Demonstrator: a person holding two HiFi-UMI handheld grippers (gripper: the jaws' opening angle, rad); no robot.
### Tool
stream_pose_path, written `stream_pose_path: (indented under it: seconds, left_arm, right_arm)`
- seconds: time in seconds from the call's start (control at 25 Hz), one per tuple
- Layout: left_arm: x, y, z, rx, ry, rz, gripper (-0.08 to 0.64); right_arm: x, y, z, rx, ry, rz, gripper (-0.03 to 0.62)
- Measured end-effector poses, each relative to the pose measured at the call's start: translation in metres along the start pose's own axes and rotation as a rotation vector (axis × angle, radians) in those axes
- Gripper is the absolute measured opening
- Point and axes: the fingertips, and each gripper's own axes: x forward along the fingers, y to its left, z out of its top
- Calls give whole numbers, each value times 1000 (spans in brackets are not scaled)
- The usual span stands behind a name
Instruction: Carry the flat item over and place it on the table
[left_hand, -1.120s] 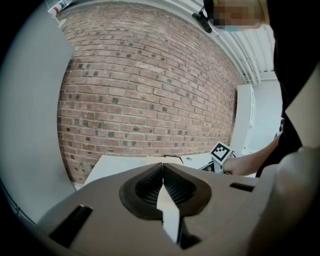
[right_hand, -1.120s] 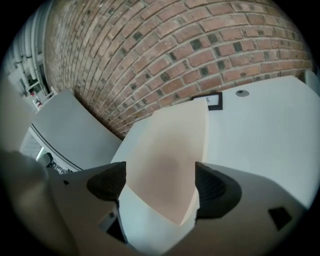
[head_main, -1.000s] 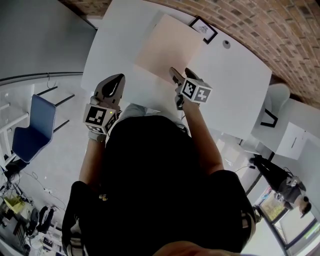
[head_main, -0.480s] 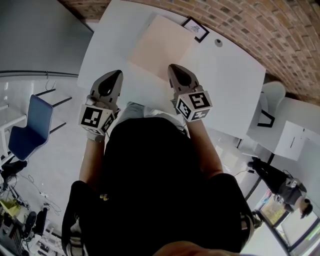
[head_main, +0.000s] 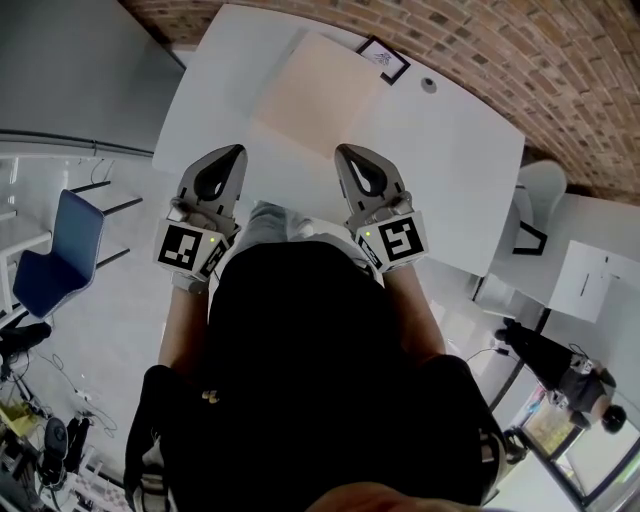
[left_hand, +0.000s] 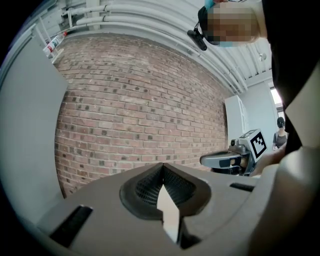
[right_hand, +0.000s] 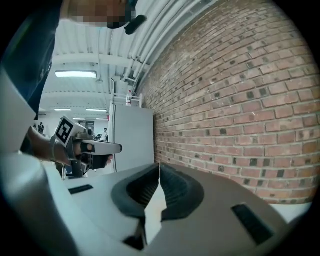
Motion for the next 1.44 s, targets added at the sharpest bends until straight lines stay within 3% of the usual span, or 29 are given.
stream_pose_path:
  seconds: [0.4, 0.72, 0.88, 1.44]
  left_arm:
    - [-16, -16, 13, -17, -42, -13, 5]
    - [-22, -25, 27, -43, -109, -68, 5]
    - [-22, -28, 30, -64, -101, -89, 3]
    - [-18, -37, 23, 8, -47, -107, 3]
  right_arm:
    - [-28, 16, 16, -20, -53, 8, 15]
    - [-33, 16, 16, 14, -53, -8, 12]
    - [-34, 17, 16, 10, -53, -10, 11]
    - [-31, 20, 15, 21, -48, 0, 11]
